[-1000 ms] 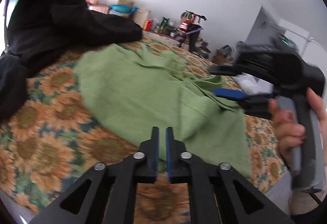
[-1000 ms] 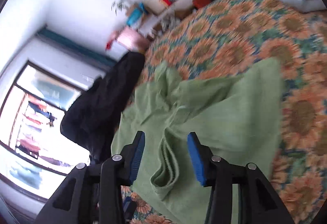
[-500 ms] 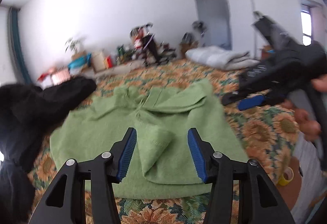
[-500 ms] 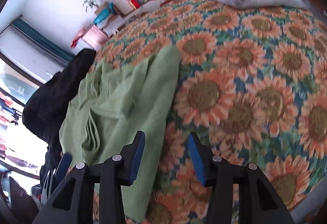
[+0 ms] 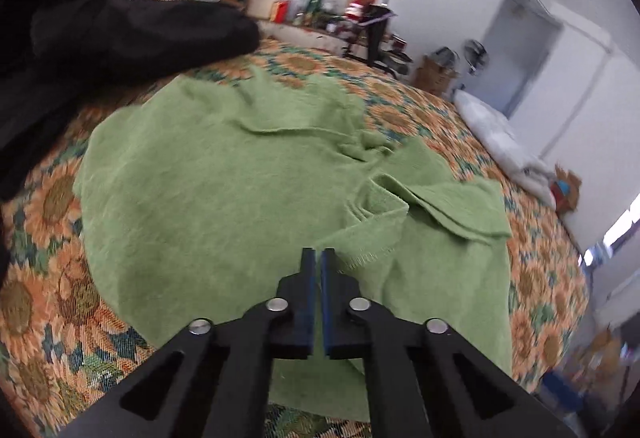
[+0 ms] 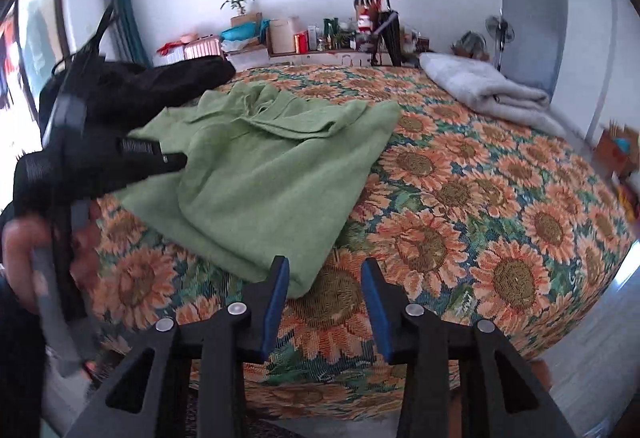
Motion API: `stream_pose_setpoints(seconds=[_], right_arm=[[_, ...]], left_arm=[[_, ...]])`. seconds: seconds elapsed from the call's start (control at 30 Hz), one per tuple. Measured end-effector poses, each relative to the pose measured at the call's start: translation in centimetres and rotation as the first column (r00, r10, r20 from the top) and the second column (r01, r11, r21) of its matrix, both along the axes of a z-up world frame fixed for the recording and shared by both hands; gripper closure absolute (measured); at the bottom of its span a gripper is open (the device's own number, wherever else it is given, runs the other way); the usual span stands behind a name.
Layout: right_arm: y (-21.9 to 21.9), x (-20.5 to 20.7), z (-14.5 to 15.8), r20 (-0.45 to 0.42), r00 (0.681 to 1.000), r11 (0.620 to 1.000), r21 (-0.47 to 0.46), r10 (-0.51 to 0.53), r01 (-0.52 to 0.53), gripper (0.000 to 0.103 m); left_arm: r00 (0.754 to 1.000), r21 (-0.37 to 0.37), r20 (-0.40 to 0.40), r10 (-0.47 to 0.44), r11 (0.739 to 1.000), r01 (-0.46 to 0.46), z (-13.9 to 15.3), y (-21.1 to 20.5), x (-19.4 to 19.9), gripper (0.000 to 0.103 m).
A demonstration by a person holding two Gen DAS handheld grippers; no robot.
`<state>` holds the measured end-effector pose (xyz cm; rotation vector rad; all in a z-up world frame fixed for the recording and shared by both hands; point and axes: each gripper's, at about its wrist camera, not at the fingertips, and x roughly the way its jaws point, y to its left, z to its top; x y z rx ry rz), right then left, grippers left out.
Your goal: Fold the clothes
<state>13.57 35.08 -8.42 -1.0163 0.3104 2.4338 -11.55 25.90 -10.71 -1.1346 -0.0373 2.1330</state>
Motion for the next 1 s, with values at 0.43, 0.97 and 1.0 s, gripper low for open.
stream_pose_setpoints(seconds=[0.43,0.97,1.0], right_arm=[[-1.1,-0.8,-1.3,0.027,0.998,0.998,0.023,-0.061,0.06,0.068],[-1.1,0.4,-0.6,-0.057,0.997,0.998,0.0,-0.056,0.056,0.067],[-1.1,0.5,-0.6,-0.063,0.997,0.999,-0.009,-0.054,0.054,0.067]], left_arm=[[0.983,0.1,0.173,-0.056,0.994,0.039,0.2,-2.7,-1.3,0.1],[0.957,0.168,0.289,-0.037,0.986,-0.013,-0.2,-2.2,-1.5,0.096],[0.953,0.192,0.301,-0.041,0.981,-0.019,0.1,-2.7,-1.4,0.096]])
